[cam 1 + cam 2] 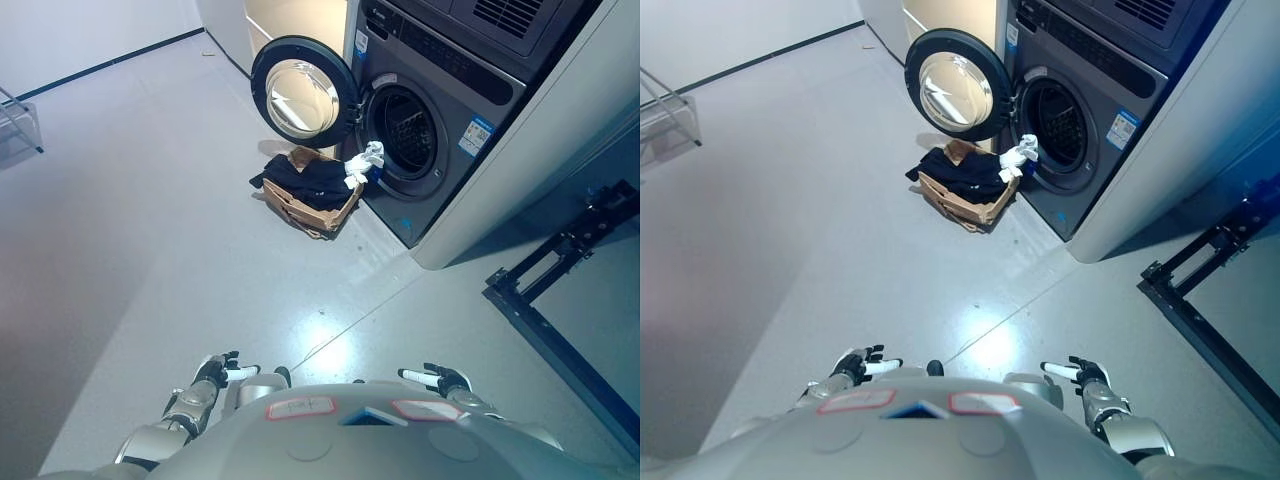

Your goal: Put the clothes in the basket into the washing machine.

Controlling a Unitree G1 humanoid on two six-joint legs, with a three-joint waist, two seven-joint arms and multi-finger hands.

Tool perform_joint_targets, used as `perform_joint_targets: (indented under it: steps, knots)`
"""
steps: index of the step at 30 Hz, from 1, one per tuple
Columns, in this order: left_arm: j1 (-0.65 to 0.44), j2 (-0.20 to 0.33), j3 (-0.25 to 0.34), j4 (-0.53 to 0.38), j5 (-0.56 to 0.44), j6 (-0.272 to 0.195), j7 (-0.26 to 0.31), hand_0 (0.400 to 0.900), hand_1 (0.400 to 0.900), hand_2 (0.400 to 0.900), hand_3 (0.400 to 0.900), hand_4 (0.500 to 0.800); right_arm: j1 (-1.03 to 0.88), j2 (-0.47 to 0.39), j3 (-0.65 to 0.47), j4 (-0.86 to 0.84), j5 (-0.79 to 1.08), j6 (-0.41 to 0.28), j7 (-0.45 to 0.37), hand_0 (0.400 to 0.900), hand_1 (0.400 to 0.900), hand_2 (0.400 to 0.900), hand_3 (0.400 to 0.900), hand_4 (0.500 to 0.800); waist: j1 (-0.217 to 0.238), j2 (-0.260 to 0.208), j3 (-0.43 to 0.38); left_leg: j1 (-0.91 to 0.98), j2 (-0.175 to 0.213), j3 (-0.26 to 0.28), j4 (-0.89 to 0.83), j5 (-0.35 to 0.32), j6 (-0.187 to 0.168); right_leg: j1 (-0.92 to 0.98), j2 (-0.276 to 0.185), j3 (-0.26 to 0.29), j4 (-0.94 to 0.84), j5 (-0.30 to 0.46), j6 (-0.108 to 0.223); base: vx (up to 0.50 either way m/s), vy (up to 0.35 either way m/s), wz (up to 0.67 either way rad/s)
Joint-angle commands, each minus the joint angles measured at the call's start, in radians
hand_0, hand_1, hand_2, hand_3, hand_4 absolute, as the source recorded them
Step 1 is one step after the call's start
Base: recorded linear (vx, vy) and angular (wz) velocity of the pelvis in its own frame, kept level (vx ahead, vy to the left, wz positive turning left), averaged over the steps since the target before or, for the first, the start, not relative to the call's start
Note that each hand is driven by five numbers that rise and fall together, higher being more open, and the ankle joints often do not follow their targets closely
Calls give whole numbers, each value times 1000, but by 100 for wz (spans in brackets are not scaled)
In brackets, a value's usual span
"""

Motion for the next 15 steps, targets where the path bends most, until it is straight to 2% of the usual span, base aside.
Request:
perform_joint_targets:
  steps: [1, 15]
  knots:
    - [-51, 7, -10, 59, 12, -20, 17, 900, 900, 900, 900, 800, -51, 12, 34, 29, 2, -34, -16, 900, 900, 900, 900, 800, 0, -25, -49, -53, -17, -41, -8, -14, -2, -62, -40, 20, 38, 57, 51, 0, 0, 0]
    - [-53, 6, -11, 67, 17, -18, 23, 900, 900, 900, 900, 800, -52, 13, 40, 34, -7, -34, -19, 900, 900, 900, 900, 800, 1, -26, -44, -50, -17, -39, -8, -18, -4, -60, -37, 22, 34, 57, 50, 0, 0, 0]
